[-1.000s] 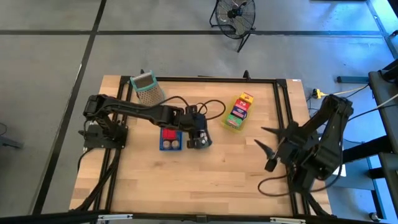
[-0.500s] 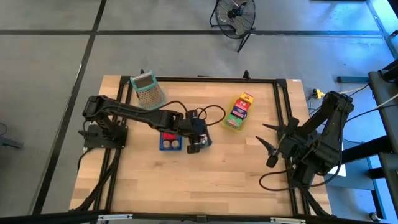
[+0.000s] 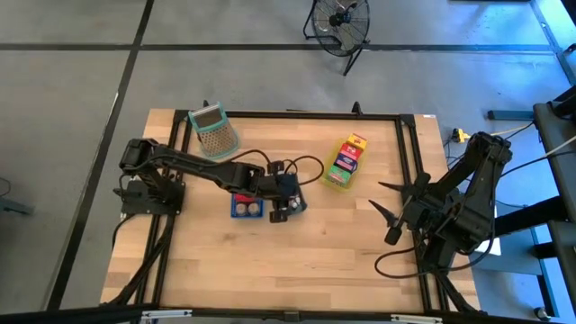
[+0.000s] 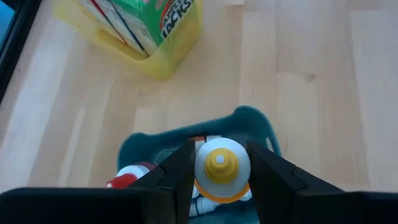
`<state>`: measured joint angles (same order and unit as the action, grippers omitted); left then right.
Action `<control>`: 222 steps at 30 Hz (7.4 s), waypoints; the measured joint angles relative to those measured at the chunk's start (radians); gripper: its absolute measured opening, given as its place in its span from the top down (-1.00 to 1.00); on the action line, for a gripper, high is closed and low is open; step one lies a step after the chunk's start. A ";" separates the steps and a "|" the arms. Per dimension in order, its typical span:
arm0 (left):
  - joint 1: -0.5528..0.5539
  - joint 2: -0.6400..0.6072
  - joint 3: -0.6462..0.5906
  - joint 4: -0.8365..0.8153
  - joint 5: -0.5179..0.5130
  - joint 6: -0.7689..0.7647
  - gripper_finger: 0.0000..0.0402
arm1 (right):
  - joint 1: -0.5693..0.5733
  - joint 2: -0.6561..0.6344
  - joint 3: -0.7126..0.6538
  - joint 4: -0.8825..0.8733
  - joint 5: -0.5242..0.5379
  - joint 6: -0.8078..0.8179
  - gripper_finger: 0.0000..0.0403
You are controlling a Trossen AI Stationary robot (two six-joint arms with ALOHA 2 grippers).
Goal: Pick & Place Kitchen Items
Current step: Put the yellow food coloring bottle into the gray bin, then return to Home Position
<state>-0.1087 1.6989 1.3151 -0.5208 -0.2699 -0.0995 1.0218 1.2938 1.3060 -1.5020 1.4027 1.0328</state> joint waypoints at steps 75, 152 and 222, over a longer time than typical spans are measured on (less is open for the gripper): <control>0.043 -0.001 -0.261 0.296 0.036 0.031 0.28 | 0.000 0.001 -0.025 0.015 -0.018 -0.012 -0.19; -0.108 -0.828 -0.486 0.053 -0.398 0.114 0.59 | -0.173 0.001 -0.024 0.332 -0.150 -0.305 -0.17; -0.105 -1.551 -1.307 0.592 -0.016 0.052 0.99 | -0.616 -0.980 -1.218 1.614 -1.240 -1.122 1.00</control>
<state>-0.2134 0.1478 0.0086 0.0715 -0.2855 -0.0473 0.4058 0.3138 0.0881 0.1118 0.1631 -0.0895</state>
